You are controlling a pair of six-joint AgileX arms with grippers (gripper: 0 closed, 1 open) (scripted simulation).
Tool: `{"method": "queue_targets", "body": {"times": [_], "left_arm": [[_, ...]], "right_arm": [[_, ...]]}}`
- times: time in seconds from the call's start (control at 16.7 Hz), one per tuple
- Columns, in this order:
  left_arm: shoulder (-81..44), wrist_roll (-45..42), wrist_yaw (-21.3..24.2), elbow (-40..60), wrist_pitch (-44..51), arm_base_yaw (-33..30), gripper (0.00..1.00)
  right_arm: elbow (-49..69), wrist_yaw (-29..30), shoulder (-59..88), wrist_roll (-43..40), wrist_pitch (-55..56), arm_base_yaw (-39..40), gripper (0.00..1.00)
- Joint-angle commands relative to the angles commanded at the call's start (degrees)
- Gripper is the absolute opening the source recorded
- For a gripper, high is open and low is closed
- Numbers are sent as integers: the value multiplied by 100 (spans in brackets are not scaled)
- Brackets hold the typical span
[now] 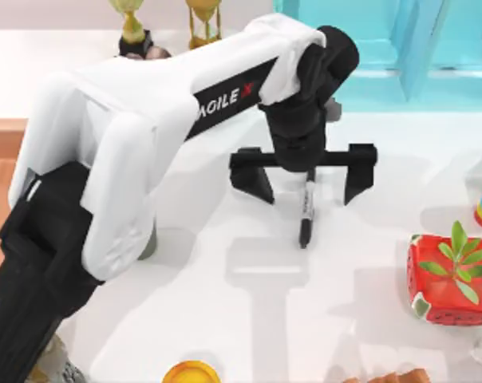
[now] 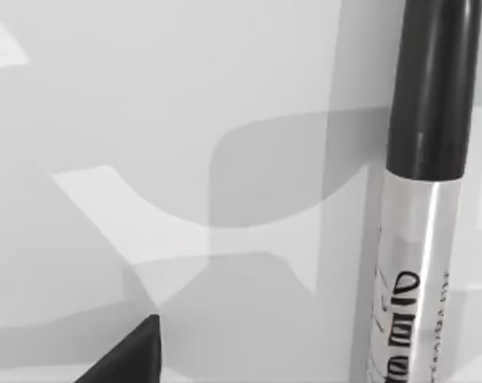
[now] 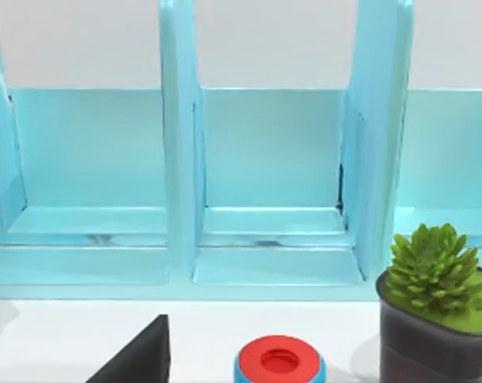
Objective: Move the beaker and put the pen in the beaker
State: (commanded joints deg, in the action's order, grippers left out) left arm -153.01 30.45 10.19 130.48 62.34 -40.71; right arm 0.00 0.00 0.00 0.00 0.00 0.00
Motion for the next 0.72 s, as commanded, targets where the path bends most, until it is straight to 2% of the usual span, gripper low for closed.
{"method": "queue_targets", "body": {"times": [0.72], "left_arm": [[0, 0, 0, 0, 0, 0, 10]], "right_arm": [[0, 0, 0, 0, 0, 0, 100]]}}
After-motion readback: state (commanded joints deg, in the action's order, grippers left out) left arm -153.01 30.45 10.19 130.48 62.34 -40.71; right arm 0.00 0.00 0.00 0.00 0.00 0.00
